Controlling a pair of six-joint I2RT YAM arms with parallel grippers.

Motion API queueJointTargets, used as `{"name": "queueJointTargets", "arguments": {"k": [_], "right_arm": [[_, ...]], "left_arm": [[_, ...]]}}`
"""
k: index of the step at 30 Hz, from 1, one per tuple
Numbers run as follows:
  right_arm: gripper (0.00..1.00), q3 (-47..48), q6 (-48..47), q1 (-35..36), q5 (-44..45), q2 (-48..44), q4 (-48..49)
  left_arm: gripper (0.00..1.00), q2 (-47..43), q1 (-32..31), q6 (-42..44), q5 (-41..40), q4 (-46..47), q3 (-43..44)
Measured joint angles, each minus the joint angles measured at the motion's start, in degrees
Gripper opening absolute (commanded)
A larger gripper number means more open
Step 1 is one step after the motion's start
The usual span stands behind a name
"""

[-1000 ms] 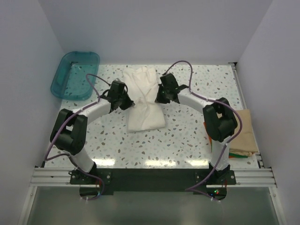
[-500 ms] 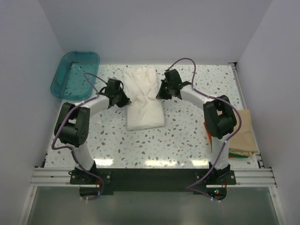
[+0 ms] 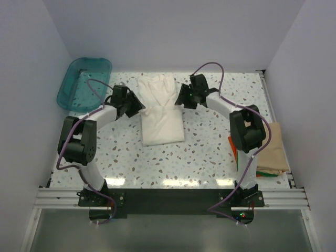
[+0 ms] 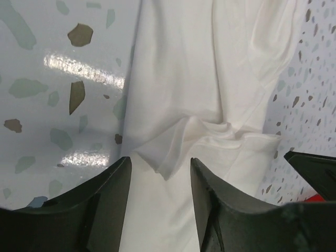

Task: Fold and stack the t-shirts
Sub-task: Fold the tshirt

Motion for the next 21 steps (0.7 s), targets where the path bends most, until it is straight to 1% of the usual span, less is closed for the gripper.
{"name": "queueJointTargets", "arguments": {"k": [1,3,4,6,7,8,9,11,15,18,21], "right_arm": [[0.59,0.2,-0.5,-0.2,0.0,-0.1,-0.2],[0.56,0.3,-1.3,-0.5,0.1,-0.4,-0.6],[0.56,0.2,-1.6,-0.5,0.1,-0.8,-0.8],[0.51,-0.5,-2.0,-0.5,0.0,-2.0,-0.7],[0.50,-1.4,-2.1,-0.3,0.0,-3.0,-0.2],[0.46,-2.3,-2.2,0.0,-0.1,-3.9,-0.3],[0.46,-2.9,-2.3,0.3,-0.2,-4.8,-0.2],[0.43,-3.6,-2.4,1.3,-0.9,-5.6,0.0],[0.42,-3.5,-2.6,2.8,-2.8,-5.2,0.7],[0.41,-2.3,-3.2,3.5,-4.3,-3.1,0.9],[0.40,0.9,-3.9,3.3,-4.9,1.1,0.7]], "left_arm": [[0.53,-0.8,0.4,0.1,0.1,0.2,-0.2],[0.45,-3.6,0.9,0.3,0.2,1.3,-1.6],[0.35,-5.1,0.9,0.5,0.2,1.8,-2.5],[0.24,-7.8,0.4,0.6,0.2,3.0,-4.2],[0.15,-8.7,-0.3,0.8,0.2,3.5,-4.7],[0.10,-9.0,-0.7,1.0,0.2,3.8,-4.8],[0.03,-9.1,-2.0,0.9,0.2,4.1,-4.9],[0.00,-8.5,-4.5,0.9,0.4,4.6,-4.9],[0.00,-4.3,-8.0,1.0,1.8,5.7,-4.5],[0.00,0.7,-8.4,1.0,2.5,5.7,-2.9],[0.00,5.1,-7.9,1.2,2.7,5.2,0.0]]}}
